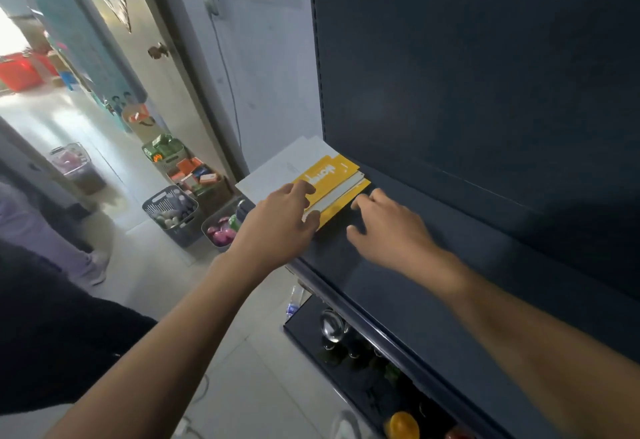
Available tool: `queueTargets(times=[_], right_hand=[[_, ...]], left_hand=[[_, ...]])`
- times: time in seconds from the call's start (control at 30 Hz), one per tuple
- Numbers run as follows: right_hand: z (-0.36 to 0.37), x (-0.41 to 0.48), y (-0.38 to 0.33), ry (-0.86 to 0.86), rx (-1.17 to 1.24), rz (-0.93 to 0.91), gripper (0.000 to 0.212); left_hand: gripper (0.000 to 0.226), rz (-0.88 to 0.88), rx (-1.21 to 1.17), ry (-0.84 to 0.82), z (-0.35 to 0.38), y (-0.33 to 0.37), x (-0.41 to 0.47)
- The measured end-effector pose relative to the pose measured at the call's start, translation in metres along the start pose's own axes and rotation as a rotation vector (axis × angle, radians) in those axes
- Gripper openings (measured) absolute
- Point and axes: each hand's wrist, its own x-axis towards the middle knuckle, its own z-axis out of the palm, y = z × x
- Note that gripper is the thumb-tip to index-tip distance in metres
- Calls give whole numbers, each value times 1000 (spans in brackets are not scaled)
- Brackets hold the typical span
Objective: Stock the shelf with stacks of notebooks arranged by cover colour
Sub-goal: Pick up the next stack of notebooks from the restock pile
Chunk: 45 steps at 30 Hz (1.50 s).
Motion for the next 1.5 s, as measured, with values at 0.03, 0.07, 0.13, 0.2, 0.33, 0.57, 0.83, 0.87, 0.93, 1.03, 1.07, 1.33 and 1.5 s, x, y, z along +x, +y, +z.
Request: queueTargets(times=[0.03,0.07,0.13,0.2,0.33,0.57,0.83,0.87,0.93,1.03,1.07,1.33,1.5], right_hand=[[1,9,1,9,-3,19,32],[2,18,2,19,-4,38,31],[3,29,2,18,4,79,29],[7,37,4,8,9,110,29],[10,59,4,18,-5,179,30],[29,96,-17,42,87,298,34],[49,138,-56,65,8,617,37],[52,139,-61,78,5,659,37],[56,141,-69,109,25,753,35],[62,141,-83,112,119,875,31],[64,140,-86,114,138,898,30],[83,138,-115,107,30,916,47],[89,142,-126,112,4,896,49]], left_hand=[[43,20,4,-3,0,-4,13],[43,39,6,-1,0,-8,25],[42,67,0,-7,2,-17,45],[40,85,0,-32,4,-25,60],[37,135,6,-43,7,-45,89],[35,187,-11,0,9,-98,134],[53,266,27,-112,11,-158,197],[55,291,23,-112,12,-163,200],[56,335,21,-122,16,-171,207],[57,337,40,-199,19,-179,214],[58,336,47,-228,20,-180,216],[50,344,17,-351,33,-177,217],[37,309,-58,-386,34,-176,218]])
